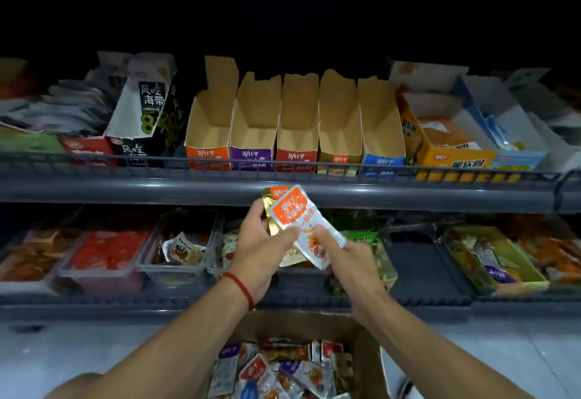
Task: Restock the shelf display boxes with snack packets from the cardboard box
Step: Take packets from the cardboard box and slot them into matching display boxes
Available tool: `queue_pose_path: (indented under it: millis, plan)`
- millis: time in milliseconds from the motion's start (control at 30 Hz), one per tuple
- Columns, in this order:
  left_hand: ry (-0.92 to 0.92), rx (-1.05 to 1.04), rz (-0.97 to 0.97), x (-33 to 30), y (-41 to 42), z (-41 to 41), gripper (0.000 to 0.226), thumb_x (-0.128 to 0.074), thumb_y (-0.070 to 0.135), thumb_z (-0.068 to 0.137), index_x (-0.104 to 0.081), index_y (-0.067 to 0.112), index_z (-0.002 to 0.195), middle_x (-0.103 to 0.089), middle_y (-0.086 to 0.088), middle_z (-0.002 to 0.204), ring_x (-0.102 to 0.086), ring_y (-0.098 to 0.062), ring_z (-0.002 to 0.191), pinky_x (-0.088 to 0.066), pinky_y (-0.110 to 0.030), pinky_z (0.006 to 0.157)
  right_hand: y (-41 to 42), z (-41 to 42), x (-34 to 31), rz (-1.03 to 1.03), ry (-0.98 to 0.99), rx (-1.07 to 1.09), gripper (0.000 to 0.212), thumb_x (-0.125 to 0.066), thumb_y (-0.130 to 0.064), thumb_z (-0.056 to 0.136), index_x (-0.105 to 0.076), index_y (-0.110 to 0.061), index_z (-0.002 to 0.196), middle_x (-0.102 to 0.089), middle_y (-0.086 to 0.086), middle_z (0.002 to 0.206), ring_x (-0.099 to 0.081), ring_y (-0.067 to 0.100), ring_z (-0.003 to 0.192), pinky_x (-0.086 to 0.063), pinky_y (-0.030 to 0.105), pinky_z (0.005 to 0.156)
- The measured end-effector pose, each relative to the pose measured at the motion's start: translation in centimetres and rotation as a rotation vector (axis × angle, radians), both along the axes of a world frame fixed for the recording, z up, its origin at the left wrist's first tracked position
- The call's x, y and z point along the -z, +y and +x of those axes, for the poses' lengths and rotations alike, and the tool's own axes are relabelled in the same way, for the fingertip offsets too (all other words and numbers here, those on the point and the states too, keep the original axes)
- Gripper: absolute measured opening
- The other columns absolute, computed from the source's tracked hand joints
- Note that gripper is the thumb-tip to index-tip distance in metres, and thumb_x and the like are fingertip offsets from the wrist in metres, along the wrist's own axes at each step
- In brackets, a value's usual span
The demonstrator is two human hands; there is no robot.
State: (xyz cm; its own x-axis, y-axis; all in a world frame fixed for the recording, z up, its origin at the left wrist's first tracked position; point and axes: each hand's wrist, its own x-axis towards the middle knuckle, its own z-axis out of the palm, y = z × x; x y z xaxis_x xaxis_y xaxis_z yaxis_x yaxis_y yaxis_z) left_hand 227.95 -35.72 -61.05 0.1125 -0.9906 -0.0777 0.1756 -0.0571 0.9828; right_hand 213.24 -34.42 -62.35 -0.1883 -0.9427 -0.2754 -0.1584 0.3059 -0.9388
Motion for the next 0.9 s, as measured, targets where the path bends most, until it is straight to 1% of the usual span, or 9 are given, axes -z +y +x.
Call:
queue_pose_path:
  millis: [67,133,233,300,433,567,633,833,900]
  plan:
    - [-0.014,-0.025,-0.032,-0.9,0.2,0.4,0.031,-0.066,-0.004,0.091,-0.063,0.020,0.112,-0.078,-0.003,0.098,-0.076,-0.016,0.089,-0.063,-0.031,0.074,0.6,-0.1,-0.3,0.100,0.069,-0.153,0.054,-0.066,-0.069,0.082,-0.076,-0.016,0.085,-0.076,-0.003,0.074,-0.067,0.013,0.067,-0.054,0.033,0.063]
    - [-0.111,0.043,-0.062,-1.4,0.5,1.0,0.030,-0.066,0.002,0.093,-0.064,0.024,0.112,-0.078,0.001,0.099,-0.075,-0.015,0.091,-0.062,-0.034,0.079,1.2,-0.4,-0.8,0.012,0.136,-0.178,0.052,-0.069,-0.070,0.078,-0.067,-0.026,0.105,-0.075,-0.004,0.094,-0.070,0.013,0.081,-0.059,0.037,0.073]
    - [-0.267,0.261,-0.068,-2.1,1.0,1.7,0.034,-0.066,0.003,0.093,-0.062,0.026,0.118,-0.077,0.004,0.104,-0.074,-0.011,0.095,-0.061,-0.033,0.082,1.4,-1.2,-1.9,-0.246,0.150,-0.230,0.061,-0.079,-0.044,0.083,-0.045,-0.034,0.133,-0.066,-0.010,0.109,-0.069,0.007,0.093,-0.061,0.036,0.080]
    - [-0.218,0.349,-0.030,-2.4,1.1,2.0,0.032,-0.068,0.005,0.093,-0.061,0.022,0.120,-0.078,0.000,0.105,-0.075,-0.016,0.095,-0.062,-0.034,0.079,1.2,-1.5,-2.6,-0.300,0.055,-0.313,0.071,-0.078,-0.024,0.088,-0.037,-0.039,0.144,-0.068,-0.010,0.115,-0.071,0.009,0.100,-0.062,0.036,0.080]
    - [-0.105,0.334,-0.001,-3.2,1.2,2.4,0.026,-0.062,0.013,0.099,-0.061,0.025,0.122,-0.078,-0.002,0.105,-0.076,-0.024,0.094,-0.062,-0.037,0.075,1.3,-1.2,-3.7,-0.274,-0.042,-0.230,0.059,-0.074,-0.008,0.089,-0.049,-0.032,0.137,-0.072,-0.003,0.109,-0.076,0.015,0.092,-0.063,0.034,0.064]
    - [0.050,0.323,0.058,-3.2,1.0,2.8,0.032,-0.054,0.018,0.103,-0.057,0.035,0.130,-0.075,-0.002,0.115,-0.072,-0.029,0.105,-0.056,-0.053,0.094,1.5,-1.7,-4.4,-0.278,-0.059,-0.152,0.044,-0.076,-0.010,0.089,-0.055,-0.027,0.123,-0.075,-0.004,0.101,-0.077,0.017,0.085,-0.062,0.039,0.059]
    - [0.094,0.303,0.061,-3.1,0.9,3.1,0.038,-0.054,0.017,0.103,-0.054,0.035,0.136,-0.074,-0.004,0.118,-0.070,-0.032,0.109,-0.053,-0.057,0.097,1.5,-2.2,-4.5,-0.287,-0.041,-0.147,0.041,-0.077,-0.011,0.089,-0.057,-0.027,0.121,-0.075,-0.002,0.100,-0.076,0.021,0.084,-0.061,0.040,0.059]
    - [0.162,0.235,0.040,-3.5,0.5,3.6,0.040,-0.052,0.011,0.103,-0.053,0.031,0.138,-0.074,-0.007,0.118,-0.071,-0.032,0.107,-0.056,-0.052,0.092,1.4,-3.2,-5.3,-0.304,-0.018,-0.170,0.033,-0.072,-0.014,0.092,-0.058,-0.022,0.121,-0.077,0.002,0.098,-0.075,0.027,0.083,-0.059,0.034,0.059]
    - [0.211,0.198,0.045,-3.8,0.4,3.8,0.036,-0.052,0.011,0.103,-0.059,0.037,0.126,-0.074,-0.004,0.117,-0.071,-0.030,0.106,-0.057,-0.048,0.088,1.0,-3.7,-5.8,-0.312,0.012,-0.162,0.032,-0.071,-0.014,0.093,-0.058,-0.022,0.121,-0.077,0.002,0.098,-0.076,0.024,0.084,-0.058,0.031,0.059]
